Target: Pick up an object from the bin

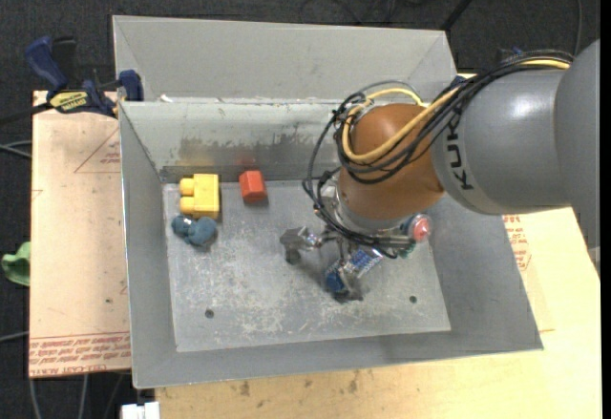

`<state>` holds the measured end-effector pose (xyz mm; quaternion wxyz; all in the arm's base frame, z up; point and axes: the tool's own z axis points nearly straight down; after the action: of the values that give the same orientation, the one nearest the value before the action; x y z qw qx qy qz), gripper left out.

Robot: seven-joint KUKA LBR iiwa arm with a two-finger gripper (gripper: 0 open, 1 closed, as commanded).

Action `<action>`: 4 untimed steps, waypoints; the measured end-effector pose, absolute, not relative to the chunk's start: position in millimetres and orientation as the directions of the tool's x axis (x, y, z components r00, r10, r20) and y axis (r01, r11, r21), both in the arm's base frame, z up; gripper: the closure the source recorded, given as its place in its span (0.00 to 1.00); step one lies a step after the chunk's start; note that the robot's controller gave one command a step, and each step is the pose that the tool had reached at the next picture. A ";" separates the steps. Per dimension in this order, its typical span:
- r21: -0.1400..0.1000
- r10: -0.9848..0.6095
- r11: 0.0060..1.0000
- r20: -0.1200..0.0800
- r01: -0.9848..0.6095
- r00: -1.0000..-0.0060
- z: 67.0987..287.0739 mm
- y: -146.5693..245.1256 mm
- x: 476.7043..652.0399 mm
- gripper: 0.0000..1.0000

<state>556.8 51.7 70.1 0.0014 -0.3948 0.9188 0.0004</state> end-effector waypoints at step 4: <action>0.006 -0.951 0.309 -0.004 -0.951 -0.309 68.9 52.5 643.4 1.00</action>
Offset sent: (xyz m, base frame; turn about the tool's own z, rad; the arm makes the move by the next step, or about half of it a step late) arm 0.0309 0.0080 -0.0001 -0.2512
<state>643.4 52.5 68.9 -0.0001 -0.5879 0.8089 0.0036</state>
